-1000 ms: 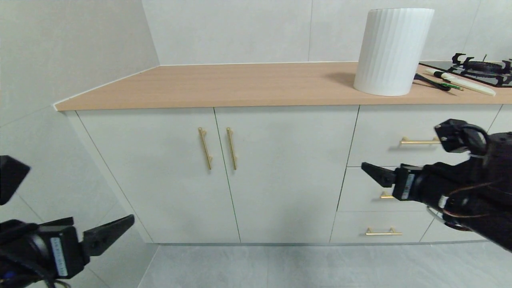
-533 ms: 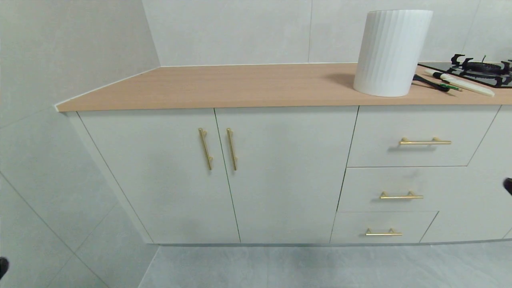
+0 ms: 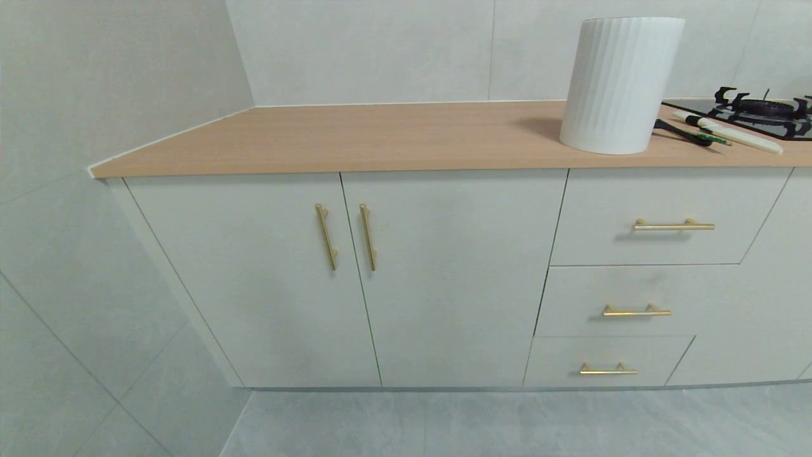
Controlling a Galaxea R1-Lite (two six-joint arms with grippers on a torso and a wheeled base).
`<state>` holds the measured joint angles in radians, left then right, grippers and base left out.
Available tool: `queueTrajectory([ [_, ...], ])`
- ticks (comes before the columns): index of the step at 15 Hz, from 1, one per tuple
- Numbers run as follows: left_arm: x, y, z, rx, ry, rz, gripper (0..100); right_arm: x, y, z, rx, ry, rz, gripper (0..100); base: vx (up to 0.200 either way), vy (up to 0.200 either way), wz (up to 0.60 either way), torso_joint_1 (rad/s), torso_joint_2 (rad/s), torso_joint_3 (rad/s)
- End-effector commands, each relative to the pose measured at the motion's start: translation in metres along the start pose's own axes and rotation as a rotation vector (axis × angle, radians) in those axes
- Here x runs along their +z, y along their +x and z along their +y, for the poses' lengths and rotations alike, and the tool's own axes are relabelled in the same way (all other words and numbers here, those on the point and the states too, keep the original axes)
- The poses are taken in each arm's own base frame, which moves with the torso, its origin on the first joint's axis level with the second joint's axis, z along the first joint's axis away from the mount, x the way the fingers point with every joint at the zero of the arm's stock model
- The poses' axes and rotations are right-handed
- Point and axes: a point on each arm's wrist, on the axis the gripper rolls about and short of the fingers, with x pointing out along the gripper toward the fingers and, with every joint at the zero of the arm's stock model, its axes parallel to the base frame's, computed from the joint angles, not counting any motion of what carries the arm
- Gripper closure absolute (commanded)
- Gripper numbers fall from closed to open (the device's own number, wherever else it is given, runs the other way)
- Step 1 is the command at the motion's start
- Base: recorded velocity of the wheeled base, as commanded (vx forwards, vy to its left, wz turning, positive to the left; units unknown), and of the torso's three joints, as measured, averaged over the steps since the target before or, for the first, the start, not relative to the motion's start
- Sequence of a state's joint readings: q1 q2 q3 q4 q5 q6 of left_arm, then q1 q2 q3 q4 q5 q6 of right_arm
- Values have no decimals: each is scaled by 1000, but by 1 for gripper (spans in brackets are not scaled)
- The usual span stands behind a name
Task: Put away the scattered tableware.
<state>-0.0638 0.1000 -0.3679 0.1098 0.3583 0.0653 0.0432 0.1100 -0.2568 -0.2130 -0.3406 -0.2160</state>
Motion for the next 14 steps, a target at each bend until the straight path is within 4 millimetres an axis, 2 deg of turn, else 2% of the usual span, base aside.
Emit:
queueTrajectory([
  [1, -26, -8, -3, 42, 16, -21, 0, -13, -17, -1, -47, -11, -12, 0, 0, 0, 0, 0, 0, 0],
  [3, -45, 0, -6, 50, 15, 23, 0, -41, -13, 6, -23, -34, 81, 0, 0, 0, 0, 0, 0, 0],
  [5, -82, 9, -12, 10, 45, 109, 0, -73, -12, 14, 17, -18, 181, 0, 0, 0, 0, 0, 0, 0],
  [7, -88, 10, -15, -102, 12, 107, 0, -84, -13, 16, 45, 25, 252, 0, 0, 0, 0, 0, 0, 0],
  [10, -92, 9, -19, -304, -8, 148, 0, -87, -15, 19, 172, 113, 278, 0, 0, 0, 0, 0, 0, 0],
  [12, -92, 9, -20, -312, 1, 142, 0, -91, -17, 22, 290, 138, 325, 0, 0, 0, 0, 0, 0, 0],
  [14, -92, 9, -19, -314, 1, 143, 0, -92, -17, 22, 299, 136, 340, 0, 0, 0, 0, 0, 0, 0],
])
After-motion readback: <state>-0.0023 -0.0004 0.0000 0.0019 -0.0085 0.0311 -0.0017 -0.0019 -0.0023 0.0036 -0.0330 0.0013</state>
